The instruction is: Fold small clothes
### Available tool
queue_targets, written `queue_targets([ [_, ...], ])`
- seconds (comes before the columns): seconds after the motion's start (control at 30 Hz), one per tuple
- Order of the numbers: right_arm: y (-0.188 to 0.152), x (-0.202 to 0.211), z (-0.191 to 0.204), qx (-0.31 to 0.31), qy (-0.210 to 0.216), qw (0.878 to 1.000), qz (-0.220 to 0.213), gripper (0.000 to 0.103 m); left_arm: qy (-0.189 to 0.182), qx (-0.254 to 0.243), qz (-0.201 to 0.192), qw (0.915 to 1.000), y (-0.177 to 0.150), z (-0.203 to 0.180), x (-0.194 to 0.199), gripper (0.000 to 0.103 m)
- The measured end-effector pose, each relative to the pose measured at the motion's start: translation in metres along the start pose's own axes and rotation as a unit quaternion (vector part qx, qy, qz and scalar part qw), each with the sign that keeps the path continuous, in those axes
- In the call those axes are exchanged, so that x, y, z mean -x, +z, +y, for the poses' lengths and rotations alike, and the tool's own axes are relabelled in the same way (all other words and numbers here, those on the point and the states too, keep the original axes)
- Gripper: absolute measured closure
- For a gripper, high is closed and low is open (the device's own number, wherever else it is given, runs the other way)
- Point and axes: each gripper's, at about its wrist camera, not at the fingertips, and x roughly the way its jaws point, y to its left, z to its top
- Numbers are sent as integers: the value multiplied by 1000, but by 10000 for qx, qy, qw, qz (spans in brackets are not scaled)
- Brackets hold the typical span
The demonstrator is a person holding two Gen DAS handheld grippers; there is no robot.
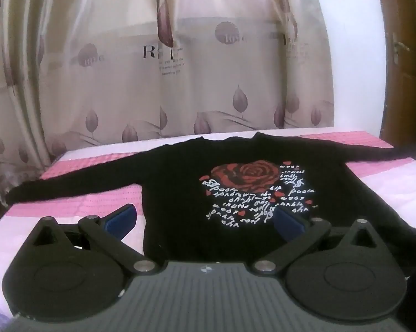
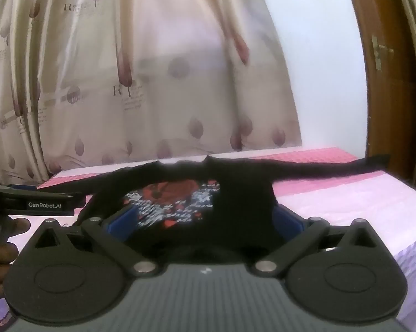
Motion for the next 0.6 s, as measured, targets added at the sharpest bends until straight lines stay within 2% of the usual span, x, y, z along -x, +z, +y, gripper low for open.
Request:
queue_targets([
  [0.37, -2, -7, 10, 117, 48, 9998, 172, 0, 8, 121, 288, 9995, -7, 1, -14, 0],
  [0.6, 3, -13, 13, 161, 83, 9996, 234, 0, -22, 158, 309, 9994, -3, 6, -15, 0],
])
